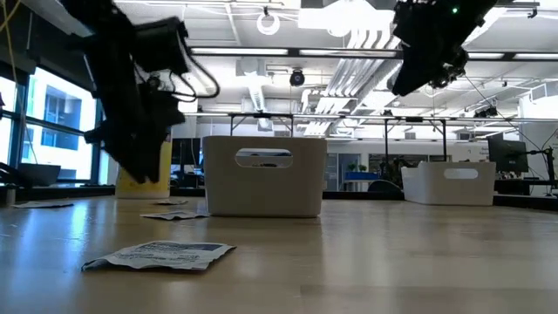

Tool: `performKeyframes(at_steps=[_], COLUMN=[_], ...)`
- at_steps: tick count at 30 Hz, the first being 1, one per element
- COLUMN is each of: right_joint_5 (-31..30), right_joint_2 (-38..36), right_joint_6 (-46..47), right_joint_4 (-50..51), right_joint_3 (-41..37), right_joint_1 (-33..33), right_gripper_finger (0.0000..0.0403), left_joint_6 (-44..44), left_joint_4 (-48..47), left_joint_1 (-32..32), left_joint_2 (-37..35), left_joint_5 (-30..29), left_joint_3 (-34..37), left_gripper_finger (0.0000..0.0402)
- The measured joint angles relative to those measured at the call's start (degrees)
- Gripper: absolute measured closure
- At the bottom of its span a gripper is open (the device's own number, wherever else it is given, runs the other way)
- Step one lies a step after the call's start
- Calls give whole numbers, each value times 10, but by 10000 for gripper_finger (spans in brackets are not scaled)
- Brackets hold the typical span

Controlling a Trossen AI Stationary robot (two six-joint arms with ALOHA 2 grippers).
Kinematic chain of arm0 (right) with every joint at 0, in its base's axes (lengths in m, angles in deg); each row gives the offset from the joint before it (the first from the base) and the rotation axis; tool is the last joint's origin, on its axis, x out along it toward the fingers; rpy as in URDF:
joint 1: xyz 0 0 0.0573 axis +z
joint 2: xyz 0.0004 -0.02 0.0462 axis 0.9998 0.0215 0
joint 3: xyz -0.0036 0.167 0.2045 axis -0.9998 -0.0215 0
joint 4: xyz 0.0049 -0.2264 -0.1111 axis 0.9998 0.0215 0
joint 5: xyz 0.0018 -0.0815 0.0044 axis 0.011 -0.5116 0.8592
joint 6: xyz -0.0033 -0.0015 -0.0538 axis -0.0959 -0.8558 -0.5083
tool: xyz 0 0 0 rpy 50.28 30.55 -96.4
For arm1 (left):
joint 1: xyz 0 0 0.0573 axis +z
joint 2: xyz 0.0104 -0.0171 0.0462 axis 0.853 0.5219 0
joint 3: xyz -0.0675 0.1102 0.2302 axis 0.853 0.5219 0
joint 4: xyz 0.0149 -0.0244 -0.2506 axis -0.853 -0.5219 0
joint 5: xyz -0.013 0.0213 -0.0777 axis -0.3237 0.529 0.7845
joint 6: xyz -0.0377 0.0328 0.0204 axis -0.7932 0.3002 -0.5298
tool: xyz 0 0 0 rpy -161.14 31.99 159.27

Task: Pick & Place First Aid Supplies
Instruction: Put the blue pad into the middle gray bin

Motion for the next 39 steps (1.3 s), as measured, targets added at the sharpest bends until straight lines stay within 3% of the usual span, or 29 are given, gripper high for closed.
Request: performKeyframes(at_steps=[5,10,21,30,39], right_joint_5=[-28,-49,-57,-60,-57], right_joint_2=[3,3,3,10,30], right_joint_6=[16,17,31,31,31], right_joint_4=[-10,-25,-27,-34,-39], right_joint_3=[0,0,0,0,0], right_joint_1=[49,73,74,74,74], right_gripper_finger=[270,270,270,270,270], left_joint_6=[-55,-50,-82,-97,-129], left_joint_4=[18,114,199,236,237], left_joint_1=[22,26,24,23,-6], left_joint_2=[0,0,-2,0,1], left_joint_5=[-35,-17,-31,-34,-48], left_joint_3=[46,84,137,139,139], left_gripper_finger=[245,245,245,246,300])
